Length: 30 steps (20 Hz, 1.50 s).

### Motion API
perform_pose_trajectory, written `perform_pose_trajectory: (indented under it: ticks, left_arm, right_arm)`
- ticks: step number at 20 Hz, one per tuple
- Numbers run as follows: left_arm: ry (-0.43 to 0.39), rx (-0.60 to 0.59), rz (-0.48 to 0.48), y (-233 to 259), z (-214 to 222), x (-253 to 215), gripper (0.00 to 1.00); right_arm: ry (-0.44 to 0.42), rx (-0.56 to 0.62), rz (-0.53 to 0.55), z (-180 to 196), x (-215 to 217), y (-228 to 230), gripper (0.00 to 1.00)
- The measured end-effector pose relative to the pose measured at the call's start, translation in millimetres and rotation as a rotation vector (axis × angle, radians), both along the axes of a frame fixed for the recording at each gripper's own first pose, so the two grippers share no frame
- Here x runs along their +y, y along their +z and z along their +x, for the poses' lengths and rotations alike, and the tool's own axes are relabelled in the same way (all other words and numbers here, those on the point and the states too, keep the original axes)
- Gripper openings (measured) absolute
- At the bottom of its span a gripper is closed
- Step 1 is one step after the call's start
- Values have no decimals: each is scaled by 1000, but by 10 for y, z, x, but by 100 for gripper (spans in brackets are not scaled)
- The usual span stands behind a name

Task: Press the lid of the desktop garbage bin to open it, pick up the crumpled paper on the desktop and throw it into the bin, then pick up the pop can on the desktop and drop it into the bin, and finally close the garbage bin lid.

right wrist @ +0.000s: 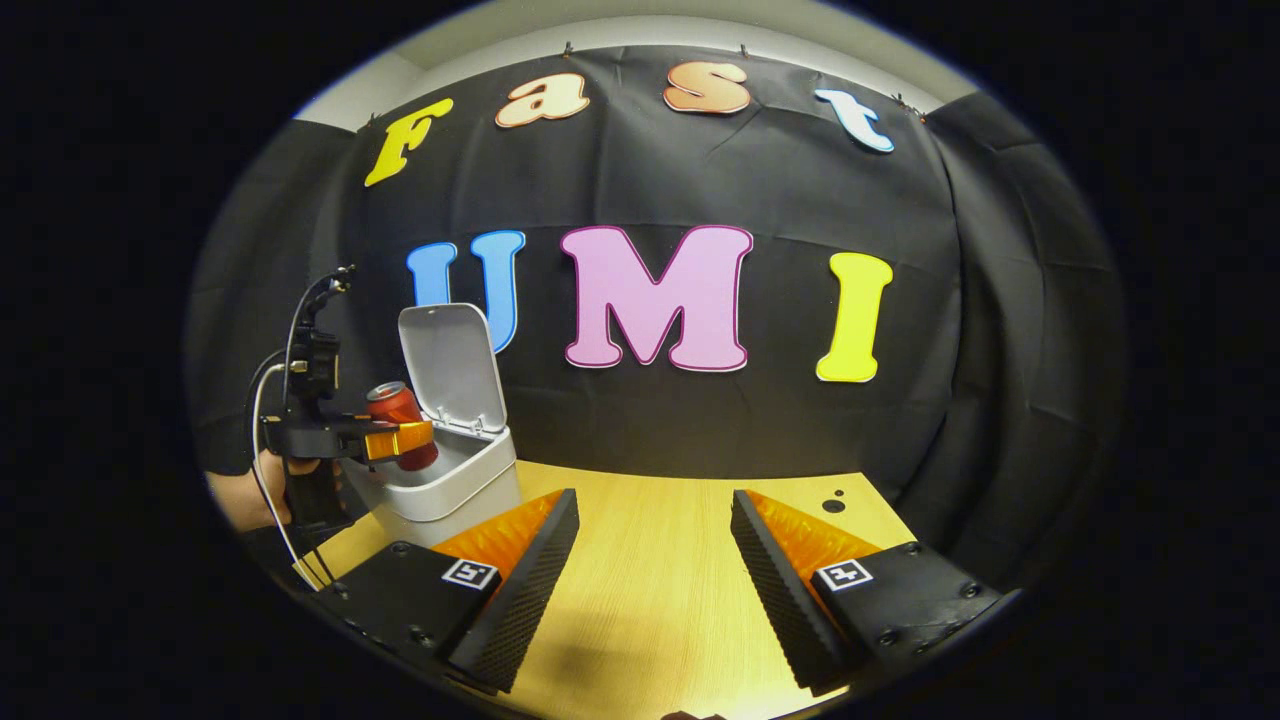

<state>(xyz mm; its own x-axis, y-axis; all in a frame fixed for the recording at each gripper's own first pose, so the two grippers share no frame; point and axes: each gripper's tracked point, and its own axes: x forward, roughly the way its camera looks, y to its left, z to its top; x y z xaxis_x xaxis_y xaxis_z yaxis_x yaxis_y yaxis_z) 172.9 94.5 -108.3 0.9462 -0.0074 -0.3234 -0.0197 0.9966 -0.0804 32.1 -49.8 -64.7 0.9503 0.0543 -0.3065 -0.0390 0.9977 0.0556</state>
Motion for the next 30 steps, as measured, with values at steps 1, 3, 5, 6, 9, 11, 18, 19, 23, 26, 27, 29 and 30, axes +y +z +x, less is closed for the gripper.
perform_pose_trajectory:
  ticks: [1,3,5,6,9,11,18,19,23,26,27,29,30]
  left_arm:
    - [0,13,2,-52,20,11,85]
    - [-2,29,8,-124,29,30,86]
    - [5,40,16,-198,79,43,87]
    - [2,32,23,-199,88,39,87]
    - [-11,20,42,-188,107,28,87]
    - [-17,5,48,-143,91,32,87]
    - [-36,-31,155,119,24,4,92]
    - [-37,-62,179,272,5,11,92]
    - [-86,-211,268,984,-41,-96,92]
    - [-147,-306,257,1592,-50,-258,91]
    - [-155,-327,237,1770,-27,-285,91]
    - [-157,-352,190,2062,50,-309,91]
    - [-156,-354,174,2146,102,-308,91]
  right_arm:
    - [-3,3,-2,-5,5,-6,99]
    - [-14,5,-8,-5,-9,0,99]
    - [-22,8,-10,-5,-12,-18,99]
    - [-25,11,-11,-12,-13,-31,99]
    - [-35,21,-12,-19,-24,-80,99]
    - [-39,27,-10,-22,-18,-119,99]
    - [-51,33,-5,12,-46,-180,99]
    - [-51,34,-4,20,-50,-188,99]
    - [-55,38,0,48,-65,-207,99]
    - [-55,45,14,28,-52,-234,99]
    - [-50,54,23,15,-32,-261,100]
    - [-45,70,30,-10,-23,-313,99]
    - [-46,73,30,-34,-28,-320,100]
